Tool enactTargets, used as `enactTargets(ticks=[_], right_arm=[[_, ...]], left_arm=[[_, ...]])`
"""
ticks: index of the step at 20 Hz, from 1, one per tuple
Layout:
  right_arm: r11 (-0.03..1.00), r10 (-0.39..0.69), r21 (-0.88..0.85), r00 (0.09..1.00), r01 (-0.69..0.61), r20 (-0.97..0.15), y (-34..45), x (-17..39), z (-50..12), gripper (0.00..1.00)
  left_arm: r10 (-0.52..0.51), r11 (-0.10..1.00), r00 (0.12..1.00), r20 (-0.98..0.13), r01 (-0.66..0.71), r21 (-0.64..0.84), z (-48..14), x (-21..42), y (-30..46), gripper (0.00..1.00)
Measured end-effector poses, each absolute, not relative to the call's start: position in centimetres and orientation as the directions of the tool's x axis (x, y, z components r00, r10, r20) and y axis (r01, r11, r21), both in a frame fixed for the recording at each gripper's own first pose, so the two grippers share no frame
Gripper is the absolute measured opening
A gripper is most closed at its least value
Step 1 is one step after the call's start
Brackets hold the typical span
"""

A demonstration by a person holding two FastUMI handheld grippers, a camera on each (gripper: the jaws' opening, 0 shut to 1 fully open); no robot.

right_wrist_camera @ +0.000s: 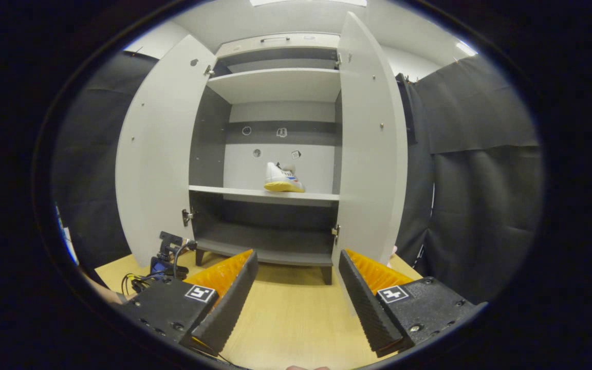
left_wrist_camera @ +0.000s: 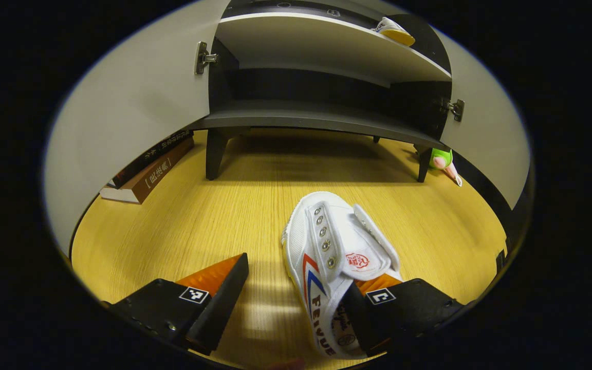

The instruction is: Grab one shoe with the right hand and put it into the shoe cabinet, grab the other shoe with the left hand and put it into the shoe cabinet; then close the right door with the right hand and the left door with the left hand.

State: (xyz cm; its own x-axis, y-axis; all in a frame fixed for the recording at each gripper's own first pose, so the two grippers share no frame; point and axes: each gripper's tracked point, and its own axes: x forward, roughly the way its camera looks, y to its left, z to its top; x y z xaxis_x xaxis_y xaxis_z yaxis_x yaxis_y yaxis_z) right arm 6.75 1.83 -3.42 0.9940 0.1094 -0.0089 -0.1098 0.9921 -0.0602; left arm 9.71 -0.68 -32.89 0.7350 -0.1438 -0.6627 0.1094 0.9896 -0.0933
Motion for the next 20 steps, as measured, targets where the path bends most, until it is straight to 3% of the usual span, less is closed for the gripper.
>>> enactTargets(ticks=[4,6,8,9,10,11,13,16,17,18,20], right_arm=[[0.991,0.112,-0.068,0.993,-0.113,-0.025,2.2,7.3,-3.8,0.99],[0.990,0.115,-0.076,0.993,-0.117,-0.032,2.4,7.5,-4.1,0.99],[0.989,0.118,-0.084,0.992,-0.121,-0.039,2.5,7.7,-4.2,0.99],[0.989,0.118,-0.086,0.992,-0.121,-0.043,2.6,7.7,-4.3,0.99],[0.989,0.119,-0.087,0.992,-0.123,-0.046,2.7,7.8,-4.4,0.99],[0.989,0.118,-0.088,0.992,-0.122,-0.051,2.7,7.8,-4.6,0.99],[0.988,0.122,-0.086,0.991,-0.127,-0.059,2.7,7.5,-4.9,0.99],[0.985,0.136,-0.098,0.989,-0.142,-0.063,3.1,7.7,-5.0,1.00],[0.984,0.141,-0.103,0.988,-0.147,-0.061,3.3,7.7,-5.0,1.00],[0.982,0.148,-0.106,0.987,-0.153,-0.058,3.6,7.6,-4.9,1.00],[0.980,0.165,-0.102,0.985,-0.169,-0.052,4.1,7.7,-4.8,1.00]], left_arm=[[-0.156,0.987,0.760,-0.631,0.106,-0.117,-33.0,10.4,-1.2,0.86],[-0.173,0.984,0.770,-0.614,0.114,-0.135,-32.9,10.7,-1.9,0.73],[-0.149,0.988,0.782,-0.606,0.090,-0.128,-32.9,11.1,-1.8,0.45],[-0.110,0.993,0.797,-0.593,0.066,-0.095,-32.6,11.4,-1.0,0.38],[-0.088,0.995,0.790,-0.607,0.041,-0.091,-32.9,11.1,-0.5,0.39],[-0.090,0.994,0.801,-0.592,0.032,-0.108,-32.9,11.5,-0.5,0.08],[-0.106,0.989,0.798,-0.594,0.022,-0.148,-32.8,11.2,-0.4,0.01],[-0.090,0.986,0.822,-0.562,-0.007,-0.168,-30.3,9.8,0.1,0.00],[-0.074,0.987,0.838,-0.541,-0.016,-0.159,-28.8,9.4,0.3,0.12],[-0.065,0.988,0.852,-0.519,-0.019,-0.155,-27.0,9.0,0.5,0.00],[-0.056,0.986,0.877,-0.478,-0.026,-0.163,-22.9,7.9,0.2,0.00]])
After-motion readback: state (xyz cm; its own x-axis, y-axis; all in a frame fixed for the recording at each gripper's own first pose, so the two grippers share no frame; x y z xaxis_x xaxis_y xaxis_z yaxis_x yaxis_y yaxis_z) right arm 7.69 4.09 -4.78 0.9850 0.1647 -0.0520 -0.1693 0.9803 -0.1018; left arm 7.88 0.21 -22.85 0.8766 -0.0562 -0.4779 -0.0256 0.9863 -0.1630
